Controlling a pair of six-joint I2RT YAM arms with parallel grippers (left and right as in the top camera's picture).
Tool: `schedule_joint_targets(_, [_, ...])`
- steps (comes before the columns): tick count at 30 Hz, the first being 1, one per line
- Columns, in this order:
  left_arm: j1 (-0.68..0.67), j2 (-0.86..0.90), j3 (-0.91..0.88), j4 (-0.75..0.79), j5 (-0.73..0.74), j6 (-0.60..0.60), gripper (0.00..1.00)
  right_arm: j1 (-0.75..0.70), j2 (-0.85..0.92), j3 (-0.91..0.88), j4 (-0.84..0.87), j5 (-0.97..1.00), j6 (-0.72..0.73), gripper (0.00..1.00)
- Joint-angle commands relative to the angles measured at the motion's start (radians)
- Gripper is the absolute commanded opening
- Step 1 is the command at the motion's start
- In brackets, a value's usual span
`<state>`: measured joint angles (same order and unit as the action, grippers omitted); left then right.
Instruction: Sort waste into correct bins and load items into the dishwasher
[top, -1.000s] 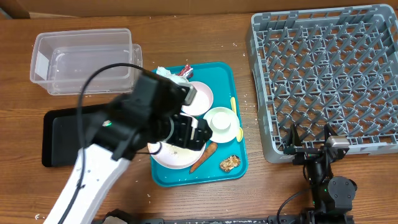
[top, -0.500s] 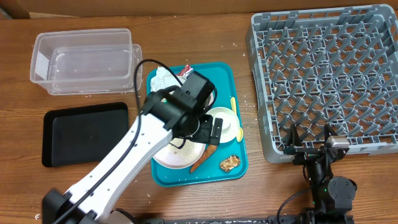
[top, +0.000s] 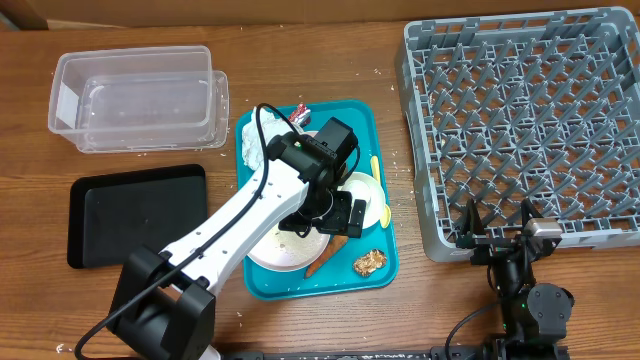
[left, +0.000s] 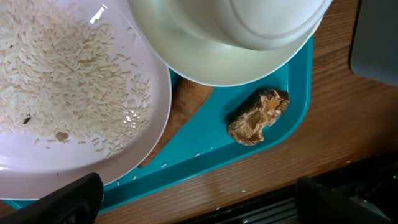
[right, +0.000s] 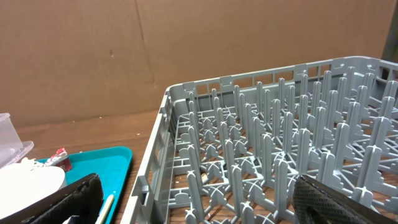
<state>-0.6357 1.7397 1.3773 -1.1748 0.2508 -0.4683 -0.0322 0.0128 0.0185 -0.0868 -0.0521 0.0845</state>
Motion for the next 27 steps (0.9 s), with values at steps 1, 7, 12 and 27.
schedule_joint_targets(1, [-0.009,-0.001,0.013,0.002,0.012,0.031,1.00,-0.001,-0.010,-0.010,0.006,-0.002,-0.003,1.00])
schedule_joint_targets(7, [-0.009,-0.001,0.013,0.008,0.011,0.086,1.00,-0.001,-0.010,-0.010,0.006,-0.002,-0.003,1.00])
schedule_joint_targets(12, [-0.009,-0.001,0.013,0.032,0.001,0.119,1.00,-0.001,-0.010,-0.010,0.006,-0.002,-0.003,1.00])
schedule_joint_targets(27, [-0.068,0.000,0.006,0.055,-0.195,0.187,0.68,-0.001,-0.010,-0.010,0.006,-0.002,-0.003,1.00])
